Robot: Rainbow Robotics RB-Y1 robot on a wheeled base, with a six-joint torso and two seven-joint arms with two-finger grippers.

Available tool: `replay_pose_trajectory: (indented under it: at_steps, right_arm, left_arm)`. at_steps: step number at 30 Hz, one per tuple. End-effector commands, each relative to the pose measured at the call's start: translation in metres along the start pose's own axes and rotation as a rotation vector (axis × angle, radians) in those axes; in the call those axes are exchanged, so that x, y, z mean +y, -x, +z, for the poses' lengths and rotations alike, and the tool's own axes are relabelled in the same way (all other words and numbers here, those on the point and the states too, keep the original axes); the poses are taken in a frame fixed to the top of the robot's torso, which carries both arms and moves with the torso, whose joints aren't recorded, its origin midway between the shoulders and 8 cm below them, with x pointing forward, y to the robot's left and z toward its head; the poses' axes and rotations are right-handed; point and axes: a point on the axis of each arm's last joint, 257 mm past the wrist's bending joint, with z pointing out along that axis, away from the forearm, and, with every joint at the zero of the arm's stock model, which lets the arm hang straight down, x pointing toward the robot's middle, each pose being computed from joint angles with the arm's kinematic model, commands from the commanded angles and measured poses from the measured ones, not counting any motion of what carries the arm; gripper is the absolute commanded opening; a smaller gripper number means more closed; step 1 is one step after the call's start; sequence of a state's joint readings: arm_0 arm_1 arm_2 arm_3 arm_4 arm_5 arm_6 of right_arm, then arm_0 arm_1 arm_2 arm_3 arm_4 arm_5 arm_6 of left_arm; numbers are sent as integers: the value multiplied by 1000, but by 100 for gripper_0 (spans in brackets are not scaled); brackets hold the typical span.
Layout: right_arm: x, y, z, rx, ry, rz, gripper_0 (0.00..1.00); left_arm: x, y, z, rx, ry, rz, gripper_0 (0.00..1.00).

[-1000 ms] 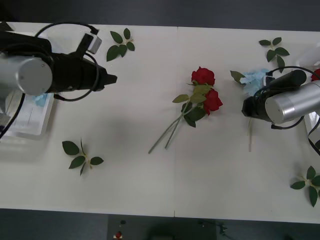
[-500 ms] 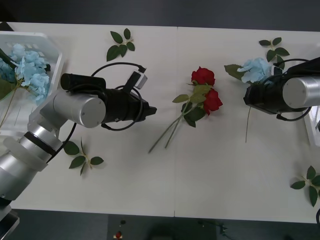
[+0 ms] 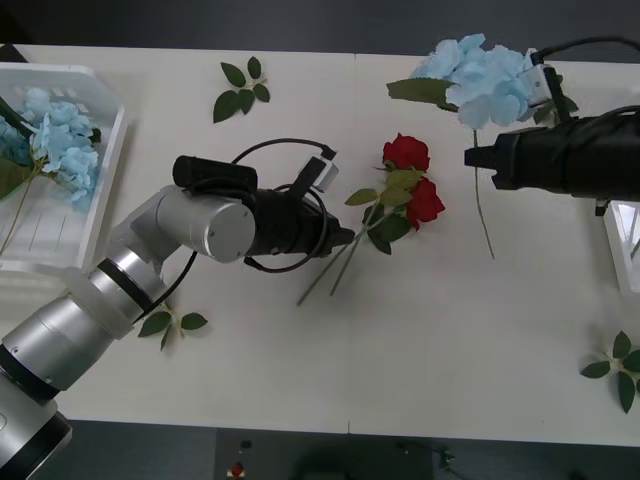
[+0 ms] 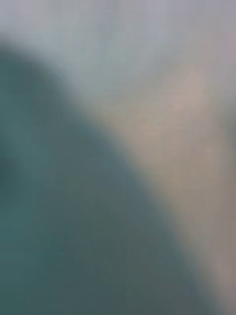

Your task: Put the red flowers into the right box and the blue flowers into the left box

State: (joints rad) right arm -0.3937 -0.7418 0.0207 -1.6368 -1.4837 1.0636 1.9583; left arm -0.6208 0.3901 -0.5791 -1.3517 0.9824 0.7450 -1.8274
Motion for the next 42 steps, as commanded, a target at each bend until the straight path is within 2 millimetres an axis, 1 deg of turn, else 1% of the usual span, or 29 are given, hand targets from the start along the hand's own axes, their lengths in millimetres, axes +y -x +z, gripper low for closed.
replay_pose_trajectory:
  at_steps: [1, 3, 4, 5, 8, 11, 15, 19, 21, 22, 24, 26, 27, 31, 32, 37, 40, 41, 42]
  right_arm:
    - [37, 17, -13, -50, 137, -130, 0]
    - [59, 23, -20, -88, 226, -168, 0]
    - [64, 23, -21, -94, 243, -182, 0]
    - [73, 25, -24, -111, 278, -216, 0]
    - [87, 29, -29, -147, 330, -254, 0]
    - [103, 28, -32, -173, 394, -269, 0]
    - [118, 27, -34, -197, 449, -293, 0]
    - [132, 25, -33, -210, 502, -287, 0]
    - [137, 26, -32, -224, 518, -279, 0]
    - [141, 26, -31, -228, 530, -275, 0]
    - [145, 26, -29, -236, 541, -269, 0]
    - [150, 27, -26, -246, 554, -263, 0]
    - [151, 27, -26, -249, 557, -261, 0]
    - [161, 28, -20, -251, 582, -254, 0]
    - [162, 29, -20, -250, 585, -256, 0]
    - [171, 31, -14, -249, 603, -251, 0]
    - [175, 32, -11, -246, 611, -248, 0]
    - [176, 32, -11, -245, 613, -249, 0]
    - [177, 32, -10, -244, 617, -243, 0]
  left_arm:
    - [14, 33, -34, -83, -9, 52, 79]
    - [21, 37, -58, -120, -25, 33, 79]
    - [24, 38, -64, -131, -28, 31, 79]
    - [28, 37, -80, -149, -44, 24, 78]
    - [34, 33, -108, -174, -88, 16, 78]
    - [44, 31, -142, -239, -137, 33, 78]
    - [41, 26, -172, -320, -210, 38, 79]
    - [32, 26, -194, -419, -281, 84, 79]
    - [24, 28, -199, -472, -325, 103, 79]
    - [16, 31, -201, -508, -371, 66, 79]
    - [8, 35, -203, -549, -427, 16, 78]
    - [-10, 46, -203, -612, -523, -50, 79]
    - [-14, 49, -204, -625, -542, -59, 78]
    - [-45, 74, -204, -710, -660, -100, 78]
    - [-49, 76, -204, -717, -673, -103, 79]
    - [-85, 96, -199, -755, -774, -117, 79]
    - [-98, 102, -193, -755, -798, -117, 79]
    - [-99, 103, -191, -753, -797, -118, 79]
    - [-103, 101, -182, -733, -789, -117, 79]
